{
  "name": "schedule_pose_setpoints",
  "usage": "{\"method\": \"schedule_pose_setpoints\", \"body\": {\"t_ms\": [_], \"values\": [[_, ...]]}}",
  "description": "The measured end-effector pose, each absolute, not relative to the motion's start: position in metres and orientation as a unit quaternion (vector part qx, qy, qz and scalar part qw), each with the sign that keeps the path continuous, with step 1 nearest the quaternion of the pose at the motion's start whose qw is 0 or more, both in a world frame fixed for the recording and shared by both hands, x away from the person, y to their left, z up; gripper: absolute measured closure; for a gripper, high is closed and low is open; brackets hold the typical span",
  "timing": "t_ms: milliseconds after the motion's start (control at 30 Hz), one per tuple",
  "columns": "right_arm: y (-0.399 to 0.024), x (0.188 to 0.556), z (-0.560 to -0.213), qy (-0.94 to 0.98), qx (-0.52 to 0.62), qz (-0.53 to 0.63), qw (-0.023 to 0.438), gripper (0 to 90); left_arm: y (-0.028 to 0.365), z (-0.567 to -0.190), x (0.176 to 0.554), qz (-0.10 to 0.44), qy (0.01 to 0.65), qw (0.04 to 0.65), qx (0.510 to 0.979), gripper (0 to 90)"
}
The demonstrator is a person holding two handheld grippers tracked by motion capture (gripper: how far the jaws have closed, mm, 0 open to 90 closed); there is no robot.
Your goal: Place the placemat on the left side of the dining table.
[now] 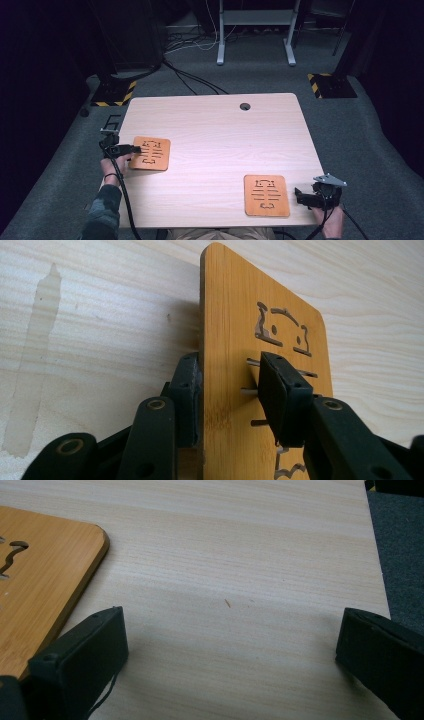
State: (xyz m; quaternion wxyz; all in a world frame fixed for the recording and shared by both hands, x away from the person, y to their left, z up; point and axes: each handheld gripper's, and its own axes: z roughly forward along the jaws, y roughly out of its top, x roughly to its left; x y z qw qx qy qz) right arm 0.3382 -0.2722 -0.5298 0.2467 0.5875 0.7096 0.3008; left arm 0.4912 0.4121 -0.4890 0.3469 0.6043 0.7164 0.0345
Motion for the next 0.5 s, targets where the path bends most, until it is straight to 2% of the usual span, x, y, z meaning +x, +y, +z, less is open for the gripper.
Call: {"method": "schedule_pose_setpoints", "body": {"t_ms": [500], "values": [[-0.2722, 0.3382, -0.5298, 0.710, 0.587, 0.301, 0.247, 0.0, 0.4165, -0.4950, 0.4930, 0.029, 0.718, 0.346, 0.603, 60.5]]}}
